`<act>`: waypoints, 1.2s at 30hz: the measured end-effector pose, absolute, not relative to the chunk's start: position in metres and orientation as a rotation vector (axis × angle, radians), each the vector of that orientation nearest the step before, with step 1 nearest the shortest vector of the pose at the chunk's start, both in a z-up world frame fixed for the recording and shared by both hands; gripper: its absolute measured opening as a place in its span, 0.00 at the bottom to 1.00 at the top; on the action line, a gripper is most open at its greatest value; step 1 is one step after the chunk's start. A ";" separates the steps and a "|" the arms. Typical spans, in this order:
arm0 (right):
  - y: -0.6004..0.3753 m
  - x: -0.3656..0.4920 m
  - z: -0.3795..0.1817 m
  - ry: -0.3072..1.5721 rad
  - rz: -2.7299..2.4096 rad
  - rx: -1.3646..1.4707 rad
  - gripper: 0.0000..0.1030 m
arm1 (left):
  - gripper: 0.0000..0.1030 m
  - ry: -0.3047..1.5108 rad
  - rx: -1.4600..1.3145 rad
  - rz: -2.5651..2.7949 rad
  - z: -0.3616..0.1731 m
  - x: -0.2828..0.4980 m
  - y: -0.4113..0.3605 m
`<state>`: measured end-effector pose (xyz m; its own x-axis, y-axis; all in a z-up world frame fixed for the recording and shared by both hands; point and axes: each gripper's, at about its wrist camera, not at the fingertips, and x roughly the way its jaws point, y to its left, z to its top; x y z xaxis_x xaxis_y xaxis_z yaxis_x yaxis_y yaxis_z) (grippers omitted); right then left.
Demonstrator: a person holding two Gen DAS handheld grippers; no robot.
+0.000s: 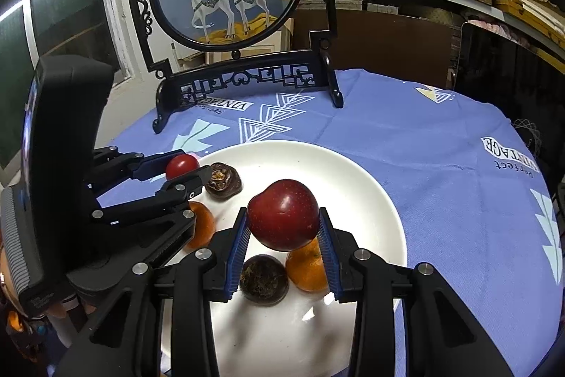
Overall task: Organize fruits
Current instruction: 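Carry both fruits onto the white plate and open both tools, then return both tools to the cluster and grasp another dark red plum with the right tool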
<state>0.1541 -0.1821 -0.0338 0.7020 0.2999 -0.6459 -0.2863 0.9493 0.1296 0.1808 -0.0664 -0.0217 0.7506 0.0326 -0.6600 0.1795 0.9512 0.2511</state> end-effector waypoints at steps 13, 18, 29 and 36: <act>-0.194 0.153 -0.027 0.694 0.256 0.041 0.57 | 0.60 0.686 0.295 -0.023 -0.013 0.180 -0.057; -0.205 0.138 -0.023 0.702 0.242 0.054 0.60 | 0.64 0.695 0.267 -0.024 -0.007 0.166 -0.048; -0.211 0.046 -0.028 0.783 0.328 0.098 0.73 | 0.78 0.684 0.262 -0.126 -0.003 0.075 -0.021; -0.190 -0.057 -0.056 0.860 0.488 -0.090 0.73 | 0.80 0.755 0.240 -0.220 -0.022 0.011 0.014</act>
<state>-0.0566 -0.1903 -0.0559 0.5500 0.3760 -0.7458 -0.4475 0.8866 0.1170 0.0108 0.0144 -0.0217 0.7080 -0.1103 -0.6975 0.2814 0.9500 0.1354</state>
